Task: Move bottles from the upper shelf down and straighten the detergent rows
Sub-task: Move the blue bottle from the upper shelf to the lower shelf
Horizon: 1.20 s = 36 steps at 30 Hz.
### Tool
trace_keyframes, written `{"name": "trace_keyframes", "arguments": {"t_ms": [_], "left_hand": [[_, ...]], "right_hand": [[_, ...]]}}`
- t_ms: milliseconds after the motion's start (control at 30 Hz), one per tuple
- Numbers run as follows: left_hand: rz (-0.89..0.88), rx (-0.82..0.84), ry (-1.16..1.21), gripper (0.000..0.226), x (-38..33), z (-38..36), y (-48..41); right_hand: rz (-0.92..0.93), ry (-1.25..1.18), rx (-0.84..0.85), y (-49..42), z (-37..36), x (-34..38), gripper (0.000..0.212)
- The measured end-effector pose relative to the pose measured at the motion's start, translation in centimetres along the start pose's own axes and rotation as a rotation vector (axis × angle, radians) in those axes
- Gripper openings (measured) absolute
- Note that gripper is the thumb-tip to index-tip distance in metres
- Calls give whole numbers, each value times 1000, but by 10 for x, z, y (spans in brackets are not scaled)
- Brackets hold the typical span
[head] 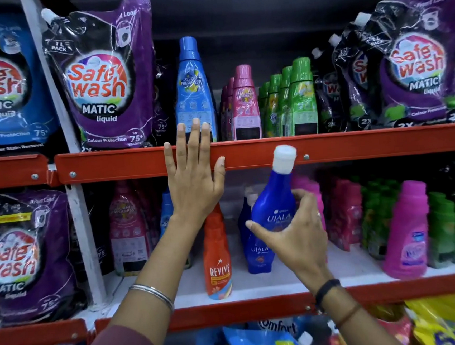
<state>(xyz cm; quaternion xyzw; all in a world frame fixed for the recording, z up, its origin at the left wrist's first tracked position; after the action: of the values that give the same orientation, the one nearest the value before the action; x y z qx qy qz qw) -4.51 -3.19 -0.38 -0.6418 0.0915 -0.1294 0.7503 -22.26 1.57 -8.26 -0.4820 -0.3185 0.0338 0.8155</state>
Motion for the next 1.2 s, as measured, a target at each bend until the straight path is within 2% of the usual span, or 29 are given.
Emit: {"name": "trace_keyframes", "arguments": {"t_ms": [300,500,800,1000,1100,1200], "left_hand": [[-18,-34,7,61,1,-2,0],[-24,-53,8,61,2,-3,0],[-24,-59,18,62,2,-4,0],[-3,-27,6,62,-2,-2,1],[25,-8,1,62,-6,-1,-1],[32,3,18,63,-16,-3,-4]], "right_hand": [[-128,120,232,41,-68,-47,89],[-187,131,308,53,-82,-60,87],[-177,217,364,59,-91,-62,92],[-142,284,351,60,-82,-65,93],[-144,265,248,55,-64,-75,88],[-156,206,99,43,-40,-98,75]]}}
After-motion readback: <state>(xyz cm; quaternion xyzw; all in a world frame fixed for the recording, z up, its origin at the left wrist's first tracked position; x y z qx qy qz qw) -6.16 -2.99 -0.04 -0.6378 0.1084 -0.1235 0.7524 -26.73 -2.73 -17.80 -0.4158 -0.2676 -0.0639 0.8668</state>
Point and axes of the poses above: each hand's wrist, its own y-axis away from the middle knuckle, its own z-axis out of the back of the hand, x = y × z, the point moved 1 cm from there along -y, towards the middle knuckle, and after that the axes turned 12 degrees about y, right-handed, at the moved point
